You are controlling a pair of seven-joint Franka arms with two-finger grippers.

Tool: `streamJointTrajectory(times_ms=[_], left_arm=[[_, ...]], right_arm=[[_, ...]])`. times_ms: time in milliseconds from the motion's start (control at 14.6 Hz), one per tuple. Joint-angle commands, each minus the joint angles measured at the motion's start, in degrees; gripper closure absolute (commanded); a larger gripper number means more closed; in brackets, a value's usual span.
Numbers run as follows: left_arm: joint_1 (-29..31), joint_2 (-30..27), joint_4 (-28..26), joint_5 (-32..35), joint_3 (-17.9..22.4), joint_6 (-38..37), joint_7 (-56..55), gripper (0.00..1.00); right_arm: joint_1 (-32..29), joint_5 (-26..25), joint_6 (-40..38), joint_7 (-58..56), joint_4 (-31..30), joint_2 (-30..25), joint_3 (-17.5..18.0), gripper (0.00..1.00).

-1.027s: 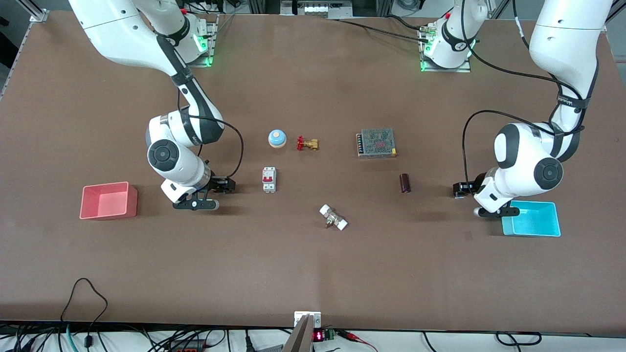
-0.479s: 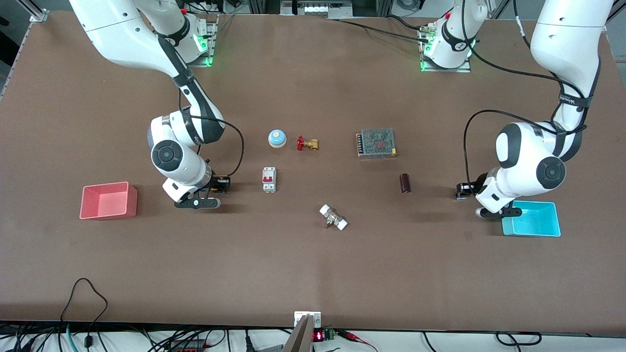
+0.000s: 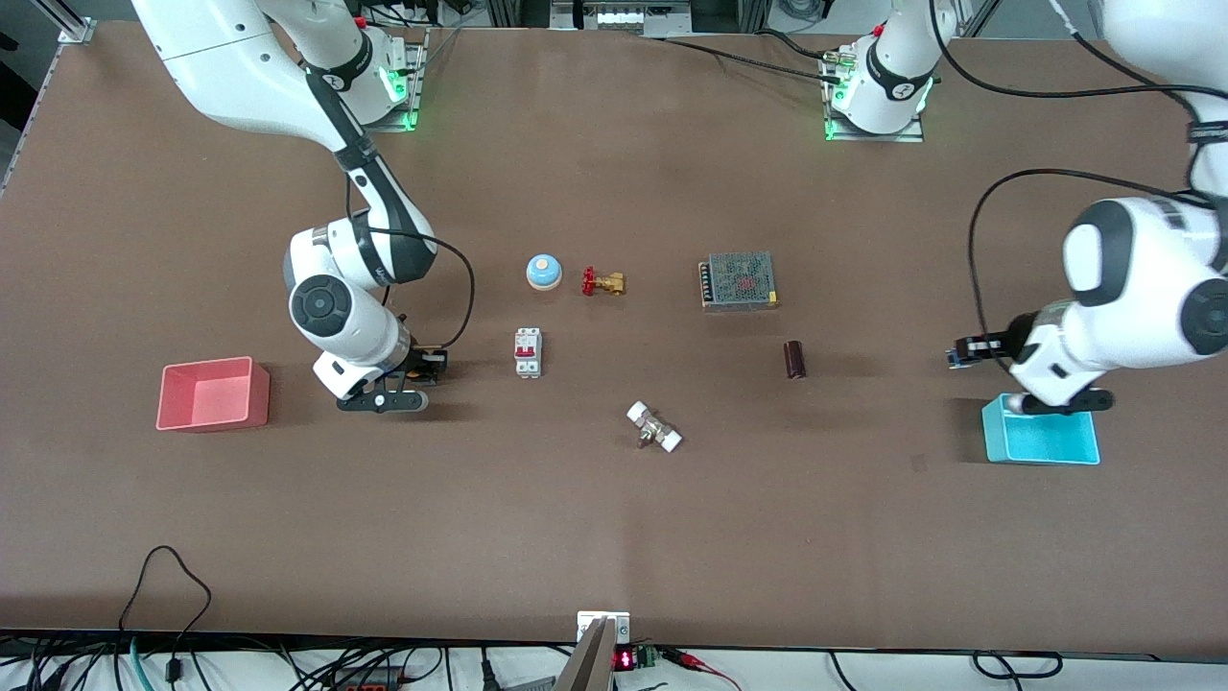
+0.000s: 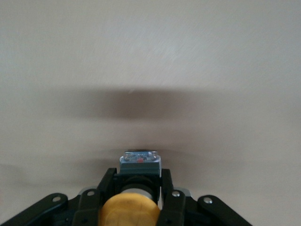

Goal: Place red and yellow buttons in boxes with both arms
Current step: 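Lift the yellow button with the right gripper while the left gripper lifts red, then lower the yellow button into the pink box while the left gripper lowers red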

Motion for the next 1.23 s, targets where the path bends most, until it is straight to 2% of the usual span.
streamJointTrajectory(times_ms=[0, 205, 411, 548, 685, 890, 1164], left_arm=[[3.9, 7.4, 10.0, 1.4, 0.0, -4.2, 4.6, 0.84], [5.9, 11.3, 15.5, 1.3, 0.1, -5.9, 6.9, 0.84], [6.4, 17.0, 23.9, 1.3, 0.1, -8.5, 7.9, 0.84], [6.5, 19.3, 27.8, 1.3, 0.1, -9.6, 8.4, 0.85], [6.6, 20.5, 28.9, 3.4, 0.1, -8.6, 9.8, 0.85], [7.8, 22.5, 29.1, 3.5, 0.1, -6.5, 11.8, 0.85], [8.9, 24.8, 29.2, 3.5, 0.0, -1.5, 14.8, 0.85]], right_arm=[[-6.1, -0.3, -7.9, -5.9, 1.5, -6.5, 0.6, 0.80], [-13.1, -0.3, -16.0, -15.8, 3.2, -11.6, -0.4, 0.80], [-15.6, 1.8, -18.3, -28.2, 5.8, -11.2, -7.1, 0.80], [-15.7, 4.6, -17.9, -32.2, 5.8, -10.3, -10.2, 0.80], [-15.9, 6.2, -16.5, -32.8, 5.9, -8.2, -11.8, 0.80], [-16.4, 6.2, -10.6, -32.9, 5.9, -4.6, -12.0, 0.79], [-16.8, 6.2, -6.8, -33.3, 5.9, -1.9, -12.0, 0.79]])
